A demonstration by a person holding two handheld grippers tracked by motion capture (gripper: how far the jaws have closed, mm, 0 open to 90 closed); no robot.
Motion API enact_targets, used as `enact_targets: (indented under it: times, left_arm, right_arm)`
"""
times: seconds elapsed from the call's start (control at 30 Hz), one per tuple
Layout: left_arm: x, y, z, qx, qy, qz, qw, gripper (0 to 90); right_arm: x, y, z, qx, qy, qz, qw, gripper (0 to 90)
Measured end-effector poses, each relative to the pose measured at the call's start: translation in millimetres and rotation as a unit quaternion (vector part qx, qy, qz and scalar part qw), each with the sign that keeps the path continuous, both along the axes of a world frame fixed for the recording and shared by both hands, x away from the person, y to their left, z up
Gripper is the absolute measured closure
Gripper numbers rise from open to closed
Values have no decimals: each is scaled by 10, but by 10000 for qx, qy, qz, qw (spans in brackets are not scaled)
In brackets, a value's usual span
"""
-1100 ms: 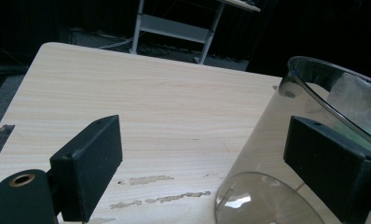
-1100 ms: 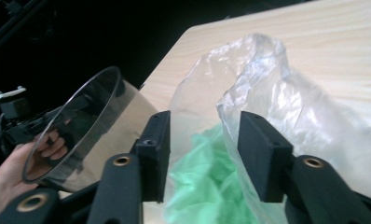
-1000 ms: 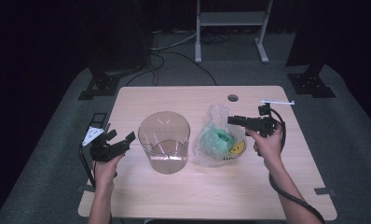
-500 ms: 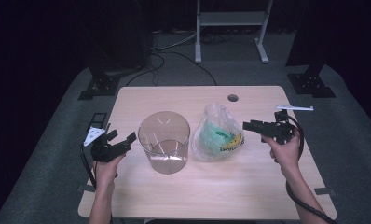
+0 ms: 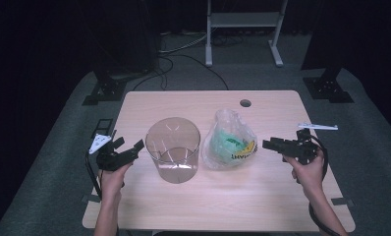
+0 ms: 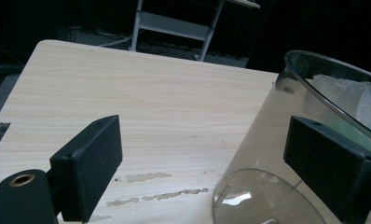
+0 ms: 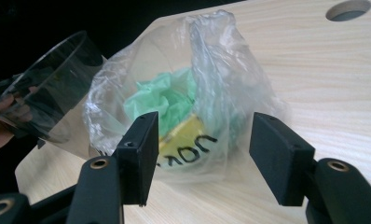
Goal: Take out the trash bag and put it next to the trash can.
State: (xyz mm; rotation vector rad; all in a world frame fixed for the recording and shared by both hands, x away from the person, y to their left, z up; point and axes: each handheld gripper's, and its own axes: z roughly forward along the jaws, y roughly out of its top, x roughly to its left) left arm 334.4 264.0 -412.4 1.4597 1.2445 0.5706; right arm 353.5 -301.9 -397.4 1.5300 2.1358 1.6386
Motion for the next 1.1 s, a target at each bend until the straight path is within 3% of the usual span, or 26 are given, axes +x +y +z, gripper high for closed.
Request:
enact_targets:
  times: [0.83, 1.1]
  left_arm:
    - [6, -16, -26, -45, 53, -25, 10000, 104]
    - [7, -18, -31, -40, 61, -24, 10000, 104]
  right_arm:
    - [-312, -238, -502, 163, 167, -276, 9993, 413]
    - [-424, -286, -555, 251, 102, -408, 9988, 413]
